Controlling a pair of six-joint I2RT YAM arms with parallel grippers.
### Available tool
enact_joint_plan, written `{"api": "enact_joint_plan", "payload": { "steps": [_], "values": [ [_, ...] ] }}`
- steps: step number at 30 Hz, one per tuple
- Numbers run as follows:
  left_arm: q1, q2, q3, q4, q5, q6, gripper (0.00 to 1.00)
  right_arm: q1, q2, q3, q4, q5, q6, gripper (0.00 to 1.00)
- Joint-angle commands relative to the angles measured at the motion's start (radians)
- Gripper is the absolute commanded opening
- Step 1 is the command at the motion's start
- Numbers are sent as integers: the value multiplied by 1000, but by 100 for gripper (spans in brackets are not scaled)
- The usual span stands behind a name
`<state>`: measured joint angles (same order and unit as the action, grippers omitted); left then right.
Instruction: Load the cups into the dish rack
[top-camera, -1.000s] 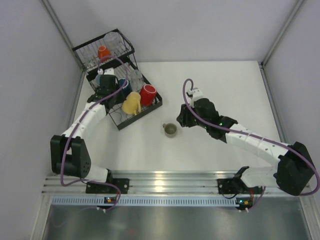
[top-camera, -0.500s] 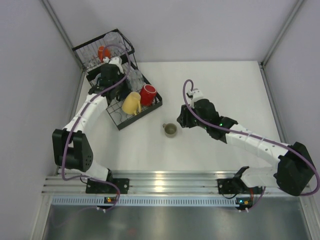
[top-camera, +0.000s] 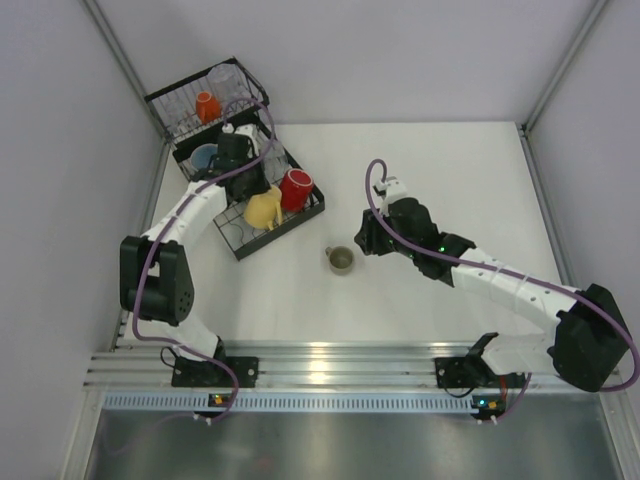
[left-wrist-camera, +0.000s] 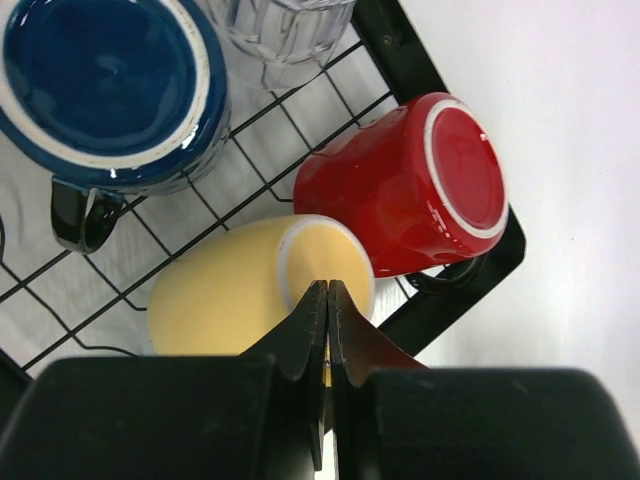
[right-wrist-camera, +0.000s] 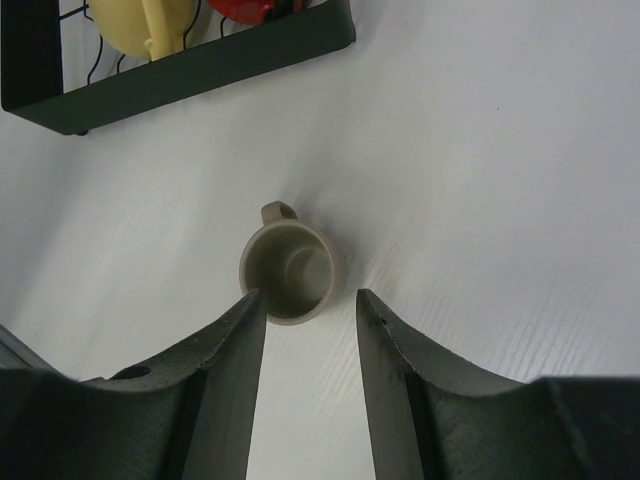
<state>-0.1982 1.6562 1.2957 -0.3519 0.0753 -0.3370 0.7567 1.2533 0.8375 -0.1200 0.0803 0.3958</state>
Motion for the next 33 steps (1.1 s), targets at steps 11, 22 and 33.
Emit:
{"api": "enact_joint_plan", "payload": {
  "steps": [11,22,33],
  "values": [
    [-1,-22,-16,-85,-143,47,3,1,11,46,29,4,-8,42],
    [0,-75,-62,-101,-195,23,2,3,34,67,42,1,-8,43],
    [2,-119,-125,-101,-190,-30,2,3,308,384,75,-47,-17,44]
  ]
}}
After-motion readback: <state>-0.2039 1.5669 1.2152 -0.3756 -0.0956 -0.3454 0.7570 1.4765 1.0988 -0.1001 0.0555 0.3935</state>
